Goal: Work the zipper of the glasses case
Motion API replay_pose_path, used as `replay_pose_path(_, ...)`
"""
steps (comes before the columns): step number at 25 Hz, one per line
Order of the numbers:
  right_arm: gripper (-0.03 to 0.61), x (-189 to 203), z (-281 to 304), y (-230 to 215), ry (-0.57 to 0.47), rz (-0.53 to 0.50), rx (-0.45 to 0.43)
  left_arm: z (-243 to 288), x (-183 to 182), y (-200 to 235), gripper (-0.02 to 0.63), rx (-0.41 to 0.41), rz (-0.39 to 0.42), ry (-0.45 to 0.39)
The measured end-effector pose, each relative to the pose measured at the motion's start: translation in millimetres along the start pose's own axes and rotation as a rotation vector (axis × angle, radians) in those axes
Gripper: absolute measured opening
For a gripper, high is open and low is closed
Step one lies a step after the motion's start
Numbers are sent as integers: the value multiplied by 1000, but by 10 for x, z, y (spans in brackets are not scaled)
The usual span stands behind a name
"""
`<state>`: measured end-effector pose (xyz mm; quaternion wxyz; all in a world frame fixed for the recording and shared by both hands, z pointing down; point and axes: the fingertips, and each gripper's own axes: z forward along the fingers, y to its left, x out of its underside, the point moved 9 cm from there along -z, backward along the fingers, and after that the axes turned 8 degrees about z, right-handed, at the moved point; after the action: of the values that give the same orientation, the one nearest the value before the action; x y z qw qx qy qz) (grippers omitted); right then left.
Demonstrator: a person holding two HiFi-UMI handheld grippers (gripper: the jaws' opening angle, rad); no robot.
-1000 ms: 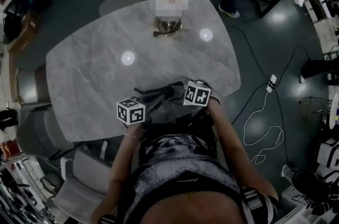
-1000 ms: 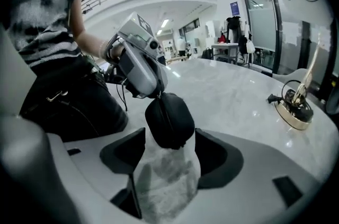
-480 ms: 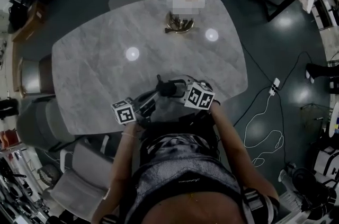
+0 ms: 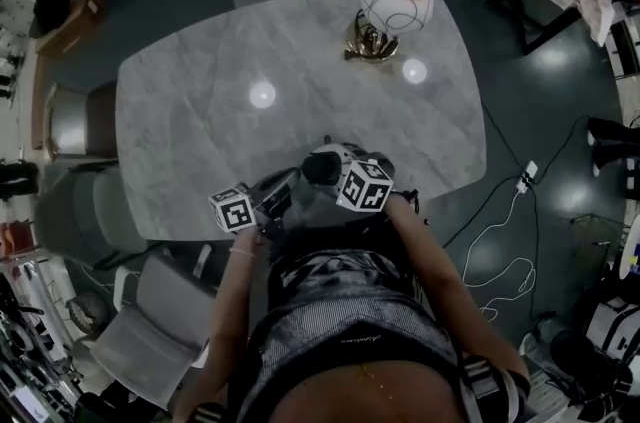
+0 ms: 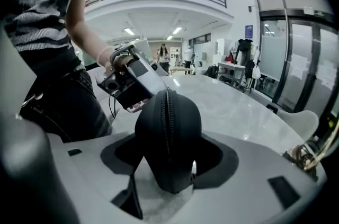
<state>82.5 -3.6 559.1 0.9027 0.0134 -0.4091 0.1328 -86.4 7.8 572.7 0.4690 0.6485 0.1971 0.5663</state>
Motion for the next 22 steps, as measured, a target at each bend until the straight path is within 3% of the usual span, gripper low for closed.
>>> replay_pose_path(5,307,-104,170,68,58,-49,11,-177,-67,-7,5,-16,14,9)
replay_pose_path(11,307,-149,252,61,90,-39,7,-133,-233,-181,5,-45,135,111)
replay_pose_path(18,305,-171,294,50,117,-44,-2,30,-346,-431,5,-145,320,269)
replay_pose_path(22,305,-172,294,50,127,-49,-5,185,-365,-594,5,-232,473,388)
